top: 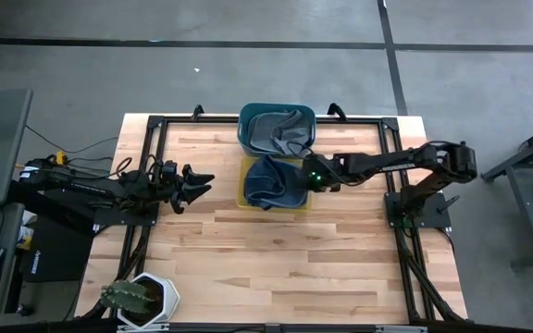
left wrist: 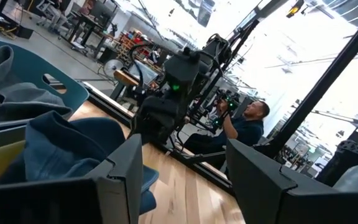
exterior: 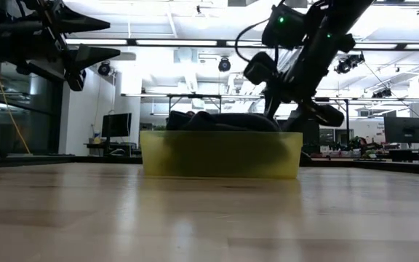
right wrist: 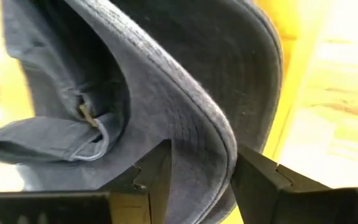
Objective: Pick & Place hat
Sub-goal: Put the blue cap into the yellow bin, then return to Home Position
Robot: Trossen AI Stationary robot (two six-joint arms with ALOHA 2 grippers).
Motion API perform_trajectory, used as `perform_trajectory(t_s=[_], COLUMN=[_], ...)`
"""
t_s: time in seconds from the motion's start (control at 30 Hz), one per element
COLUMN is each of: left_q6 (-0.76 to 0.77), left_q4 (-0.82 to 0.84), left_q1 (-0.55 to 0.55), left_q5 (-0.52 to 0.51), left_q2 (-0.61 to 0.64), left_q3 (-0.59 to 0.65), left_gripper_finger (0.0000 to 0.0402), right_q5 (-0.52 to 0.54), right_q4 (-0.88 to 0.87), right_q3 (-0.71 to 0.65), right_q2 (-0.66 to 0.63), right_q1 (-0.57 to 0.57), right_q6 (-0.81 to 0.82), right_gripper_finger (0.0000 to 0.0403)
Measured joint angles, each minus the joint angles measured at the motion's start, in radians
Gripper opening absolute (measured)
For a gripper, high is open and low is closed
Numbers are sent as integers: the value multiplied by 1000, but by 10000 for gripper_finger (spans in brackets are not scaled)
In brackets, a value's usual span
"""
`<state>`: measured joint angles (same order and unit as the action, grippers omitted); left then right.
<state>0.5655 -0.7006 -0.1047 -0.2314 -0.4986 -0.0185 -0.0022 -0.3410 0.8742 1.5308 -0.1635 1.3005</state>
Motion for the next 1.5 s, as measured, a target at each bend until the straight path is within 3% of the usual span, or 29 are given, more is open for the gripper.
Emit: perform_trajectory(t_s=[0.5,1.2,1.37,1.5], left_q6=[5,14,15,12], left_q4=[0,20,109,138], left_q1=[0,0,0,0], left_q5=[12,29,39,39], left_q2=[0,28,57,81], left_q3=[0,0,0,0], left_gripper_finger=[177,177,177,177], right_q5=[53,-11,36,132], right_q4=[-27,-105,-104,-106], right_q3=[2,3,3,3], right_q2=[-118,-205,-281,-384], right_q1=[0,2,15,48], right_q6=[-48,-75,-175,-280], right_gripper_finger=[143,137,133,106])
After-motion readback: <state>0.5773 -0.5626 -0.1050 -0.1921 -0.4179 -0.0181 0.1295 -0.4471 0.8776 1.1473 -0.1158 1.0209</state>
